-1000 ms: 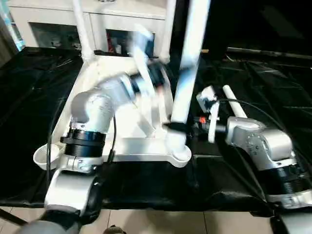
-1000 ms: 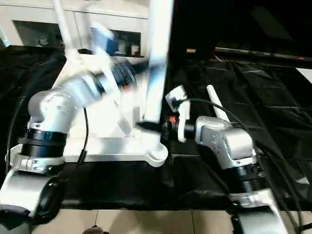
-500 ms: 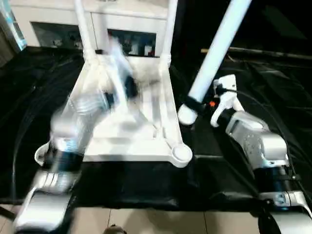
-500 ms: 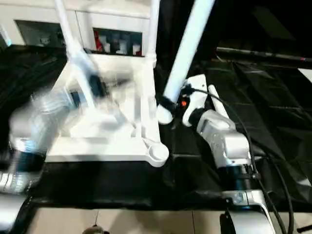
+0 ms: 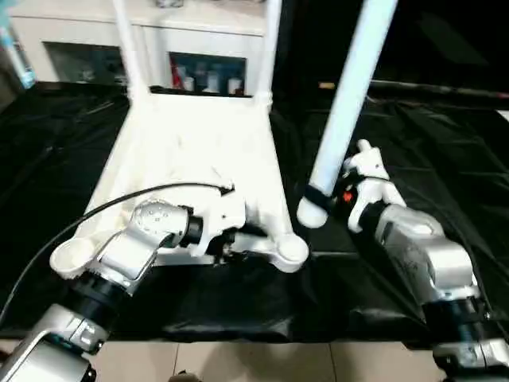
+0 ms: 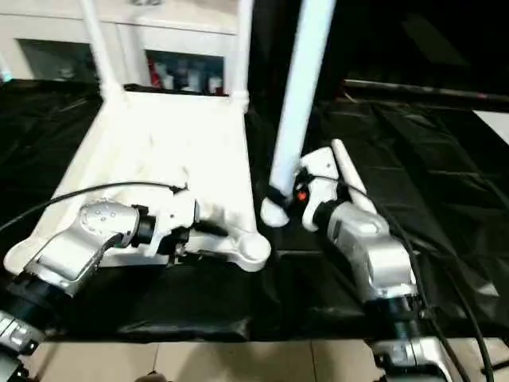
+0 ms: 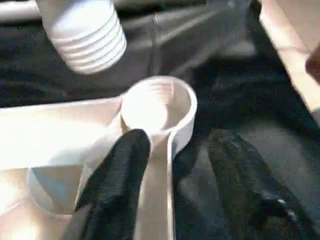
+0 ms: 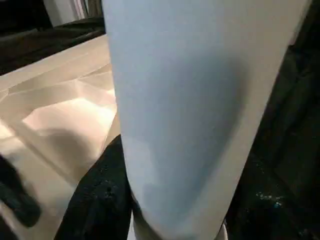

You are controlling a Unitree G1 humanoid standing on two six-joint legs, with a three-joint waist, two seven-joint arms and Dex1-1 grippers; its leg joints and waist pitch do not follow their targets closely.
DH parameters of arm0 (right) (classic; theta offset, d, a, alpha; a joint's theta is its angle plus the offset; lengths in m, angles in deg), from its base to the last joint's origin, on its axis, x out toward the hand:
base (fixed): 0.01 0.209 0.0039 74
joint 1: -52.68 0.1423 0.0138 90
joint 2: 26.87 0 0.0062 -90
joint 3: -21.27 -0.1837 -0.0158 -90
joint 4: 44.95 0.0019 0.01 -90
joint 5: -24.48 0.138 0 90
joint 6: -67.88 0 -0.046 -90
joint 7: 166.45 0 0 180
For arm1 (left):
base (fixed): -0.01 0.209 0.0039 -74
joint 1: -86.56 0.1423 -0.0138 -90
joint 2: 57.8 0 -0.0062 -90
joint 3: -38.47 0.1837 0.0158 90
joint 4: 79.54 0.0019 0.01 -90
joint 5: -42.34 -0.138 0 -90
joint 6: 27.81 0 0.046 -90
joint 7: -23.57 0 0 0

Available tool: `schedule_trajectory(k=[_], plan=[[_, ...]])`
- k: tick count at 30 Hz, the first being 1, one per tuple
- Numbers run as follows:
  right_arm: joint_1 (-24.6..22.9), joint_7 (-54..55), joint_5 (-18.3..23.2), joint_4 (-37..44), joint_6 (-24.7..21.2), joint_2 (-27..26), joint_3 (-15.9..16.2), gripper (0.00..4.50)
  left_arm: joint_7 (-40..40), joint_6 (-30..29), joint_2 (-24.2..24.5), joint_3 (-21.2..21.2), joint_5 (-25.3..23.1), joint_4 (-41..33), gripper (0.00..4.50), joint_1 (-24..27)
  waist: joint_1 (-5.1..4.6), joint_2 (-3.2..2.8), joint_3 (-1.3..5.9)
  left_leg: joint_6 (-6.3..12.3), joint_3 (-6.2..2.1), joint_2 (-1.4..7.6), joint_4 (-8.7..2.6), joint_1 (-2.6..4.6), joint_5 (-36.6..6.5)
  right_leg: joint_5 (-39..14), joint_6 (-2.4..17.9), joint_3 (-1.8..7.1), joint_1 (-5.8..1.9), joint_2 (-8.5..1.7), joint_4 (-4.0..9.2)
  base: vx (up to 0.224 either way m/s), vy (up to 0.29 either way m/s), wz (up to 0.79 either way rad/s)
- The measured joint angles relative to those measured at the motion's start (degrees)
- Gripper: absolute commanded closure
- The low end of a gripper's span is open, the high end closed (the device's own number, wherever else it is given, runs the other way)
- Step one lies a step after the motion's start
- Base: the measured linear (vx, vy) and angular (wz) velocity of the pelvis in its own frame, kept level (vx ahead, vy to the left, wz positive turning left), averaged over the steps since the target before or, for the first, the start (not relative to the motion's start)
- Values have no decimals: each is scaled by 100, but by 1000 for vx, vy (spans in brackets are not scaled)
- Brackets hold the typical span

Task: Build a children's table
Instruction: Pick table leg

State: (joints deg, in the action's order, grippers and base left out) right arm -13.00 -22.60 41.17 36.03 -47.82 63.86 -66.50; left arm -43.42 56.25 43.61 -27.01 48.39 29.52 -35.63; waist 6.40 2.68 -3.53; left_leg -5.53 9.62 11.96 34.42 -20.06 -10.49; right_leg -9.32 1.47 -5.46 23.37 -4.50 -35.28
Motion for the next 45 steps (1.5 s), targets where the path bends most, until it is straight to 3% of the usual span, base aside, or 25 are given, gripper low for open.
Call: schedule_trajectory(k=[7, 22, 30, 35, 40, 45], plan=[[-106, 5, -9, 179, -41, 5, 12, 259, 120, 331, -31, 137, -482, 572, 309, -164, -14, -34, 1, 0, 1, 0, -9, 1, -1, 0, 1, 0, 1, 2, 4, 0, 0, 0], [-158, -30, -9, 215, -61, 21, 18, 259, 15, 466, -32, 149, -587, 777, 439, -164, -12, -37, 0, 0, 0, 0, -8, 5, 0, 3, 6, 2, 0, 2, 1, 0, 0, 0], [-149, -70, 9, 214, -183, 13, 47, 259, -29, 416, 16, 119, -600, 787, 450, -164, -11, -37, 0, 0, 0, 1, -8, 5, 0, 3, 6, 2, 0, 2, 2, 0, 0, 0], [-73, -165, 127, 200, -378, -25, 50, 259, 153, -265, -134, -7, -568, 704, 450, -164, -16, -44, 4, 0, -1, 0, -7, 7, 0, 6, 10, 4, -8, 1, 1, 0, 0, 0], [255, -169, 117, -61, -377, -34, 43, 259, 947, -1550, -573, -183, -578, 249, 450, -97, -138, -41, 6, 0, -1, 1, -8, 5, 0, 7, 12, 6, -13, 1, 3, 0, 0, 0], [293, -187, 94, -373, -379, -105, 79, 259, 1405, -2116, -781, -215, -707, -161, 450, 16, -152, -40, 7, 1, 3, 2, -26, 0, -1, 2, 7, 3, -7, 6, 13, 0, 0, 0]])
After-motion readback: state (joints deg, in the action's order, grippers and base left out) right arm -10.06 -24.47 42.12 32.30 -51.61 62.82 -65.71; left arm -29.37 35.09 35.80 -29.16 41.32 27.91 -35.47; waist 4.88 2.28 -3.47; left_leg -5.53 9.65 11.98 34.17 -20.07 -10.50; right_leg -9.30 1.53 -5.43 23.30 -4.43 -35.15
